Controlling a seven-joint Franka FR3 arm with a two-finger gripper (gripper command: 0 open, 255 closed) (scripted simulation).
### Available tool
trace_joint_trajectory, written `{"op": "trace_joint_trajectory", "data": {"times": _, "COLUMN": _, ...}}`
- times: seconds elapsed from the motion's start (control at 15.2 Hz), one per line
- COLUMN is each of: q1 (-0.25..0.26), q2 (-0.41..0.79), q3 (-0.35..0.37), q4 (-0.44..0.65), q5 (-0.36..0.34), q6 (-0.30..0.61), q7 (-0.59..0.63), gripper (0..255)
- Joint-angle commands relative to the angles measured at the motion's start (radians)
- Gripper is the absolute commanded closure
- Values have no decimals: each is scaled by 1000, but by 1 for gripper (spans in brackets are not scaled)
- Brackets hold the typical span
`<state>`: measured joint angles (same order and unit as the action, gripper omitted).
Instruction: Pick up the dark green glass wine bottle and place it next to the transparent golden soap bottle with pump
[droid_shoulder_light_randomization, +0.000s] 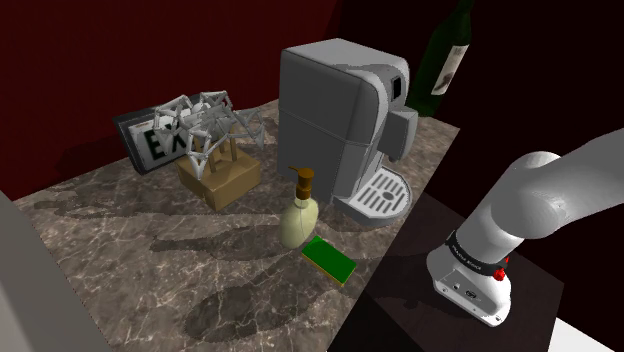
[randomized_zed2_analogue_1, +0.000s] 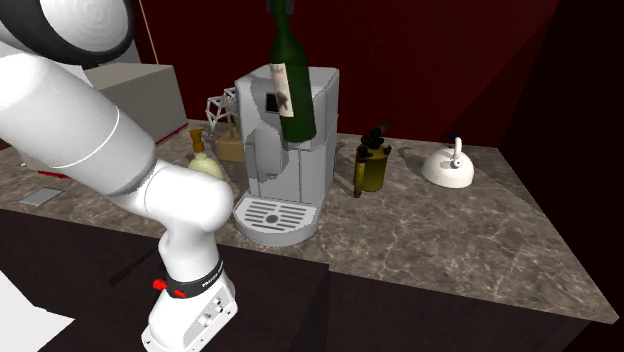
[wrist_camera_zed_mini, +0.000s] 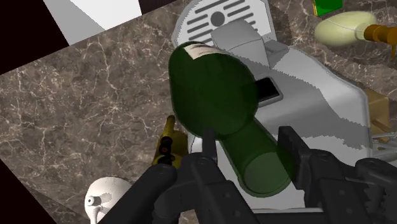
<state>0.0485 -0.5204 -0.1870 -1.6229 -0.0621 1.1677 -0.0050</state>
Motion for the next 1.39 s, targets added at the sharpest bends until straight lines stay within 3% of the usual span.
{"op": "trace_joint_trajectory", "data": {"times": 0.0, "q1": 7, "q2": -17, "q3": 45, "q4": -15, "q5": 21, "q6": -6, "q7": 56, "gripper": 255}}
{"op": "trace_joint_trajectory", "data": {"times": 0.66, "q1": 42, "q2": -58, "q3": 260, "q4": -50, "q5": 129, "q6": -9, "q7": 324, "gripper": 255}}
{"op": "trace_joint_trajectory", "data": {"times": 1.32, "q1": 70, "q2": 9, "q3": 485, "q4": 28, "q5": 225, "q6": 6, "q7": 596, "gripper": 255}}
